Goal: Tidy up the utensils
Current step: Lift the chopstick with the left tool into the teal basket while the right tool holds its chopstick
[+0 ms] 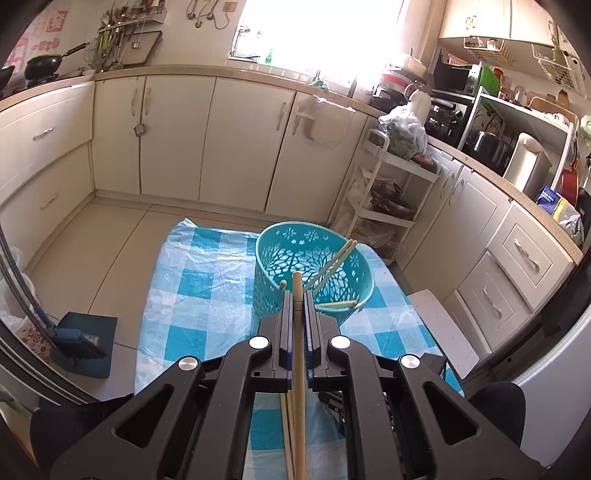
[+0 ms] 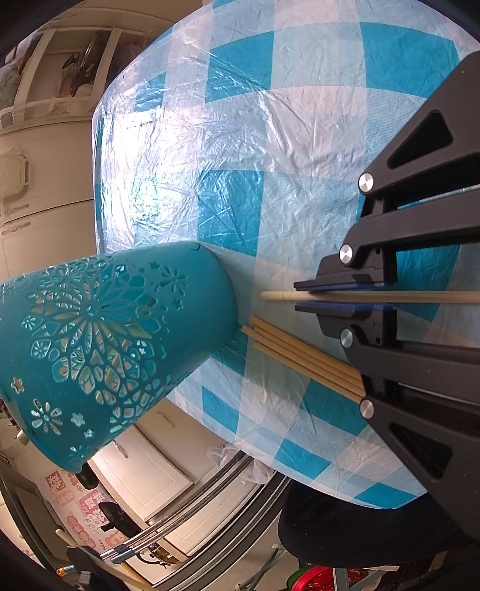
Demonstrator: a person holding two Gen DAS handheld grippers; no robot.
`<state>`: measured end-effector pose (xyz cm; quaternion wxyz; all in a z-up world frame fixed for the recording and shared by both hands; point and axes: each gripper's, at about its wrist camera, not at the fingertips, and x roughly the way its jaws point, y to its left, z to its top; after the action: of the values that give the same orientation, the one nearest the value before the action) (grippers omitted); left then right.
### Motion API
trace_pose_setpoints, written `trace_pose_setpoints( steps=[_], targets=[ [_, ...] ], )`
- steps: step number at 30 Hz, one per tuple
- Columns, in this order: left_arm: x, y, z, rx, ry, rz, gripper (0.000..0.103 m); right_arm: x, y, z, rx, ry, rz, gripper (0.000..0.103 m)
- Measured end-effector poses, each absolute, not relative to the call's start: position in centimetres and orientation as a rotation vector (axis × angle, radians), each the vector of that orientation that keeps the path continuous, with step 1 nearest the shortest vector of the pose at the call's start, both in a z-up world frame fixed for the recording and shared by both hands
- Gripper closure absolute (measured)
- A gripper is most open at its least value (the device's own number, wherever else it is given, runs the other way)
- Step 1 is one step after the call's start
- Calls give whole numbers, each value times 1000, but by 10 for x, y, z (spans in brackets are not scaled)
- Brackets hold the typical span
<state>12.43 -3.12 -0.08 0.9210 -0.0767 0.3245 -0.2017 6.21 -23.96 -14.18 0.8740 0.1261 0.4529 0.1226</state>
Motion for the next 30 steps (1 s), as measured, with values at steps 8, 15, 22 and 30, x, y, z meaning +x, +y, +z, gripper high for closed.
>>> trace_pose_setpoints(
  steps=[8, 15, 22, 30],
  targets=[
    [141, -17, 44, -255, 526, -433, 98, 62, -240, -142, 263, 946, 256, 97],
    [174, -32, 67, -296, 434, -401, 98, 62, -241, -143, 263, 946, 256, 97],
    [221, -68, 56, -274, 398, -336, 98, 63, -241, -141, 273, 946, 258, 97],
    [250, -88, 30, -244, 405, -276, 98, 64, -241, -142, 281, 947, 264, 97]
  ],
)
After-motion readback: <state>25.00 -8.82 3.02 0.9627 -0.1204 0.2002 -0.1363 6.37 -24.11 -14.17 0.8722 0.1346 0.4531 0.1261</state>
